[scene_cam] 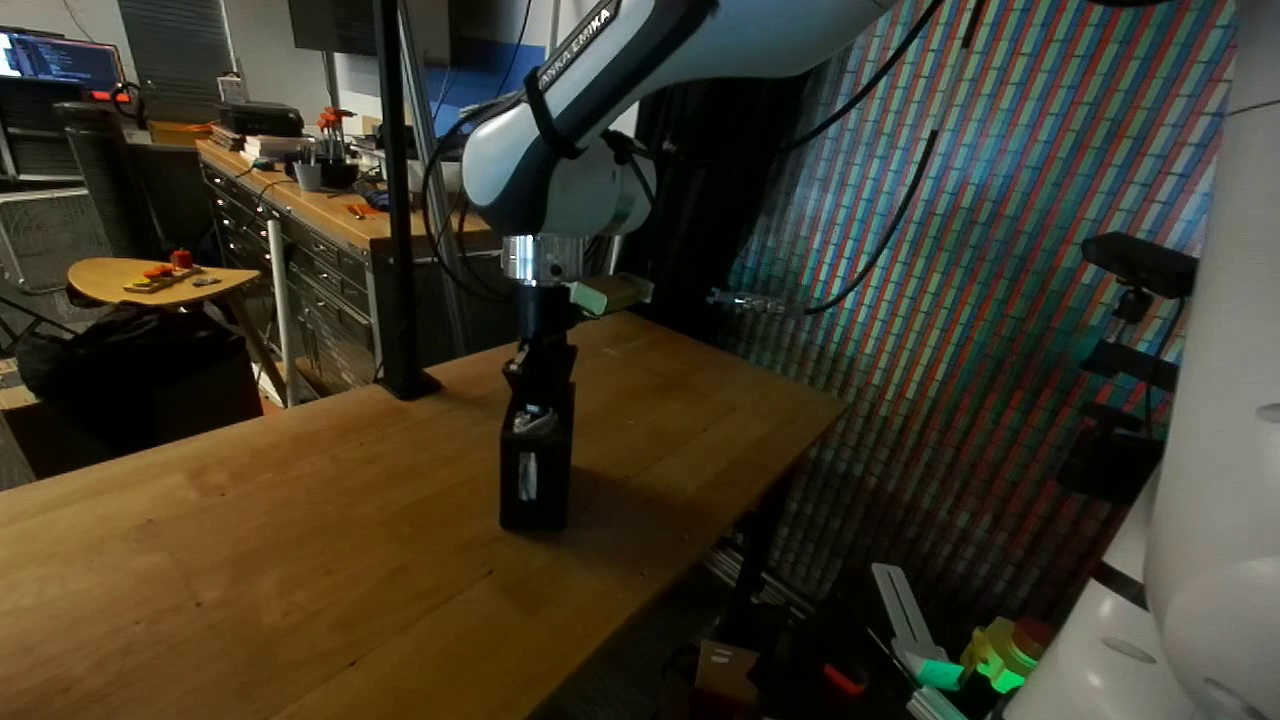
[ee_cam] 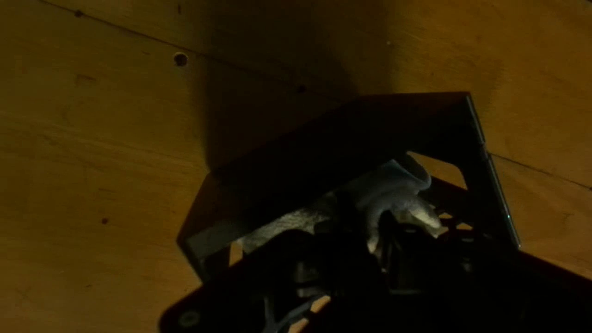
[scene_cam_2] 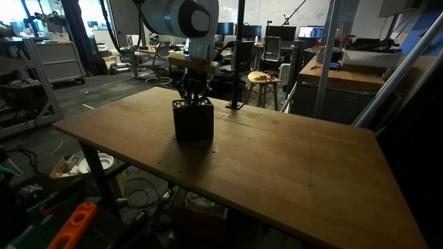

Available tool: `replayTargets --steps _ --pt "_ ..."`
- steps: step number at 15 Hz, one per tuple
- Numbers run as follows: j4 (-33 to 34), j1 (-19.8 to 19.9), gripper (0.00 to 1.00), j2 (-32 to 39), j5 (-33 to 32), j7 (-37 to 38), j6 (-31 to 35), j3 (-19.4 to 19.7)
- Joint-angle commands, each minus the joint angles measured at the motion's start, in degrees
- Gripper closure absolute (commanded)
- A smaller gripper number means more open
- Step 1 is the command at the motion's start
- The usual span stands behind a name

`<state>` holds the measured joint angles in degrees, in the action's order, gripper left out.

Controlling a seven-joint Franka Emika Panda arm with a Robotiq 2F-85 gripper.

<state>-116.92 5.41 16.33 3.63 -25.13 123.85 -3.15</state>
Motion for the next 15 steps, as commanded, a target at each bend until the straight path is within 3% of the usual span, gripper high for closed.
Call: replayTargets --steps 1,15 --pt "-0.2 -0.8 0.9 -3.3 -2.2 1.1 -2.6 0.9" --pt "4.0 -2.6 0.9 -7.8 -8.6 5.1 -10.3 1.2"
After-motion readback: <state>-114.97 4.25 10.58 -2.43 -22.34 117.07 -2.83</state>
